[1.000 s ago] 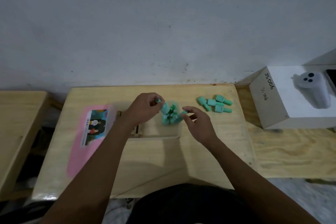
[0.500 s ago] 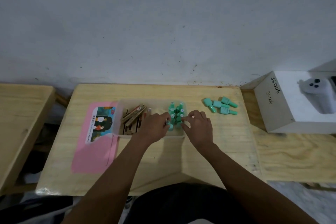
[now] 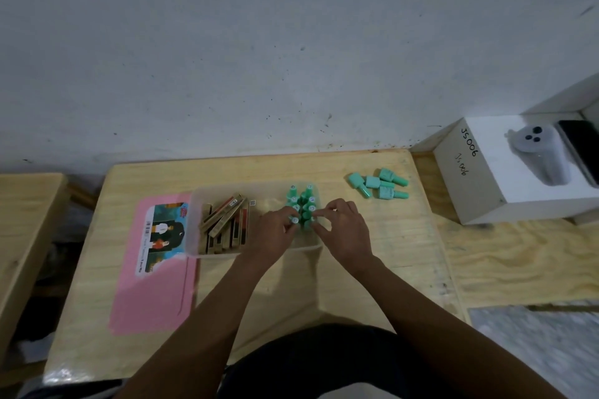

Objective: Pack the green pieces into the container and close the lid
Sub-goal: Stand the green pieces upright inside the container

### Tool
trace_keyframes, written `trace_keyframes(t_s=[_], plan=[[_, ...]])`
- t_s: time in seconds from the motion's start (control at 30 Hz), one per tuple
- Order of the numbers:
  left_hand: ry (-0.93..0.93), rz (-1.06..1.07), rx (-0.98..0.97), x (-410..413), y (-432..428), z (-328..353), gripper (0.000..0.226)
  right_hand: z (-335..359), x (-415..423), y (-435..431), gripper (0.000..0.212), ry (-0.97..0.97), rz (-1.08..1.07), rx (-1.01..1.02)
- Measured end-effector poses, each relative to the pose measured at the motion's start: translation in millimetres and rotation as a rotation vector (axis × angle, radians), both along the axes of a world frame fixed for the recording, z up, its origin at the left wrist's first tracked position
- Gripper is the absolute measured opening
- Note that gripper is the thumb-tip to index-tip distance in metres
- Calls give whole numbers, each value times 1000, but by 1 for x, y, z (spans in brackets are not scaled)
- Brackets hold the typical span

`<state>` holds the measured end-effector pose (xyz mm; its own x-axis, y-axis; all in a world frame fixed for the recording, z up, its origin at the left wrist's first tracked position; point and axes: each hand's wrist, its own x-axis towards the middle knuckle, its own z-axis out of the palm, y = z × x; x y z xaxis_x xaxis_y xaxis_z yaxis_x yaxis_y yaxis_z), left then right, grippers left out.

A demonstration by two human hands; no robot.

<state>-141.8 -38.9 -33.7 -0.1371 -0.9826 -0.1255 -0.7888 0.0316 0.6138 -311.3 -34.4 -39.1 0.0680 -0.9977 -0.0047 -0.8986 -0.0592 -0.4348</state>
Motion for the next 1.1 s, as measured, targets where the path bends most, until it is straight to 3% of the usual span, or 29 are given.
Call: trace_keyframes(t_s=[0.27,0.6,0.73,0.9,1.0,1.1], plan=[[104,150,-15,-5,8,-1,21,-1,1,0,24,-28,-28,14],[30,151,-51,-9,9,5,24,2,-8,3,27,-52,-22,-28],[5,149,-153,-20,6,19,21,4,-42,0,26,-99,-159,-111],[36,49,-295,-66,-15,35,18,-3,-123,-12,31,-105,-401,124],[-3,-140,-248,-100,-42,32,25,-5,-156,-20,40,59,-317,303],[-190,-298,-102,-132,-76,18,42,-7,-174,-34,41,133,-253,379]])
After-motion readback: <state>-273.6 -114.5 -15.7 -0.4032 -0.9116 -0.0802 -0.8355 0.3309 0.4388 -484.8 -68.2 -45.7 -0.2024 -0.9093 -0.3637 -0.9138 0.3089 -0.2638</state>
